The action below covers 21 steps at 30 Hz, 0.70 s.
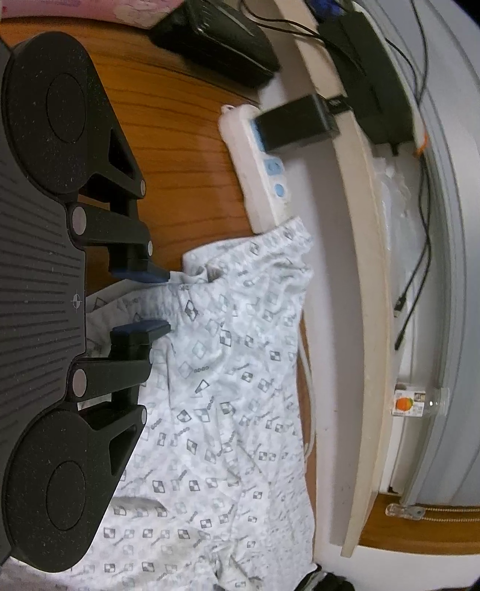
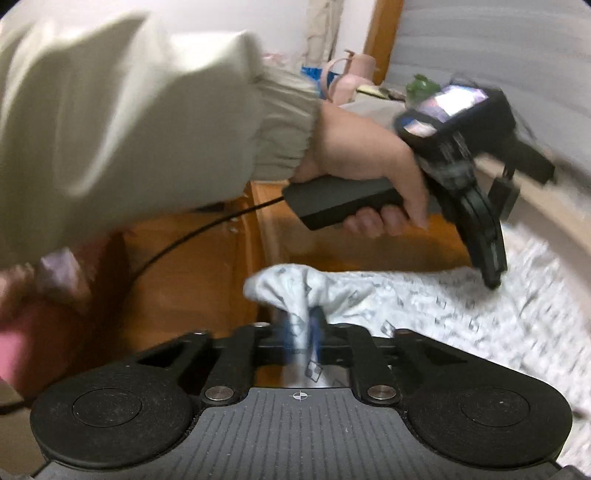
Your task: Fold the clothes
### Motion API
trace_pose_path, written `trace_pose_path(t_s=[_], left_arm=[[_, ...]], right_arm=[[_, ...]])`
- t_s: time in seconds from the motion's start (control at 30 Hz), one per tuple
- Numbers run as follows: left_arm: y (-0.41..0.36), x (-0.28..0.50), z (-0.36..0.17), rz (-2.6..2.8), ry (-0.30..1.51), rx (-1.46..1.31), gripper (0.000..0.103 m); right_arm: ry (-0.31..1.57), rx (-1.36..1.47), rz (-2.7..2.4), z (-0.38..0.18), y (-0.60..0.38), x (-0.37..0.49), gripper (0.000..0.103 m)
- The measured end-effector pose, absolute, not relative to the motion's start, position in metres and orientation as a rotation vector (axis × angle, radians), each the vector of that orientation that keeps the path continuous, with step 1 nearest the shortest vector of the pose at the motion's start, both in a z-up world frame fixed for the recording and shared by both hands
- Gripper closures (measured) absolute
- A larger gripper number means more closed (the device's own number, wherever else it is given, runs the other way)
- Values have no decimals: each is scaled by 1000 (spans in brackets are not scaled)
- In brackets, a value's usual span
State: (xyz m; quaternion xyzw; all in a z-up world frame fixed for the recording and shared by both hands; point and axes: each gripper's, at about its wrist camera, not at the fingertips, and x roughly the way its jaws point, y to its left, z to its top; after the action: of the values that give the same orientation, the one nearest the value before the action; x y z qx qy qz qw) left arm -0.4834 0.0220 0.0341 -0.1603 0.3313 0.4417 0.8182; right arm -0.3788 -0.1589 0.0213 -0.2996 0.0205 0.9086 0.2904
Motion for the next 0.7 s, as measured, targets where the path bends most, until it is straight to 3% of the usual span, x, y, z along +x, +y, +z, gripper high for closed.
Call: trace_pose_path(t_s=[0.07,0.27,0.7], left_arm=[[15,-491,38,951,729,-359,77],[-14,-528,59,952,568,-435,77],[-15,-513,35,1042,674,-421,77]], right_arm=[[113,-754,2479,30,-161,-372,96],[190,-697,2605,56,-182,-362,96],[246,-624,2648,105,-187,-340,96]])
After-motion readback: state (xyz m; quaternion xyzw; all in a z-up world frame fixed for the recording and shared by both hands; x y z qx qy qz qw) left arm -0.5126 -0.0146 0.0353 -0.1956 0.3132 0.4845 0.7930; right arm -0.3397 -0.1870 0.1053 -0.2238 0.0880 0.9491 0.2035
